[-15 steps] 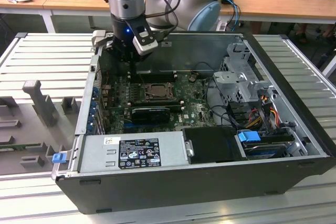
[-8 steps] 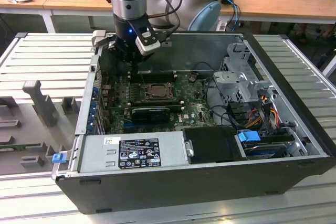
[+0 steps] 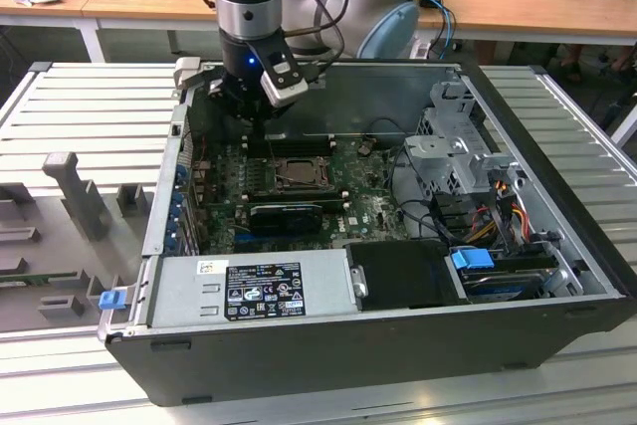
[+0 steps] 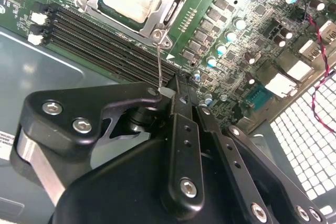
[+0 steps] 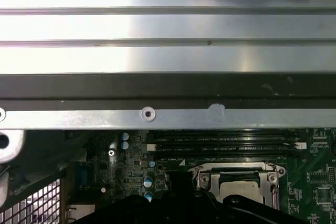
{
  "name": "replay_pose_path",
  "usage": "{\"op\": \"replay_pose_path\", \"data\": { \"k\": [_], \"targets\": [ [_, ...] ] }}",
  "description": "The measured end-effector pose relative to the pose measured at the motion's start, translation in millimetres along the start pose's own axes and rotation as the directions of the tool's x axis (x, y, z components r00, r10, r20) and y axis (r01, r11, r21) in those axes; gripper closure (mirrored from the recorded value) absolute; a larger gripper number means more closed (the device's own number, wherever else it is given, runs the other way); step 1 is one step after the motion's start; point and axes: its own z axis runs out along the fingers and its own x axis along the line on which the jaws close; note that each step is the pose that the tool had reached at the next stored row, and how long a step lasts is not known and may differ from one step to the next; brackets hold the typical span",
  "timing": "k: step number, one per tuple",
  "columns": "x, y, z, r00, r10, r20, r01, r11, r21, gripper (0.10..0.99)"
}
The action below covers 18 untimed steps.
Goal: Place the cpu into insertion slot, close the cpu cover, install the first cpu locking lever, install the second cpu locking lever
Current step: 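Install the first cpu locking lever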
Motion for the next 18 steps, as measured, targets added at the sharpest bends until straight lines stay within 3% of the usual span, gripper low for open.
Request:
{"op": "replay_pose_path", "data": {
  "k": [18],
  "targets": [
    [-20.9,0.1,3.1,1.0,0.0,0.0,0.0,1.0,0.0,0.98]
  ]
}}
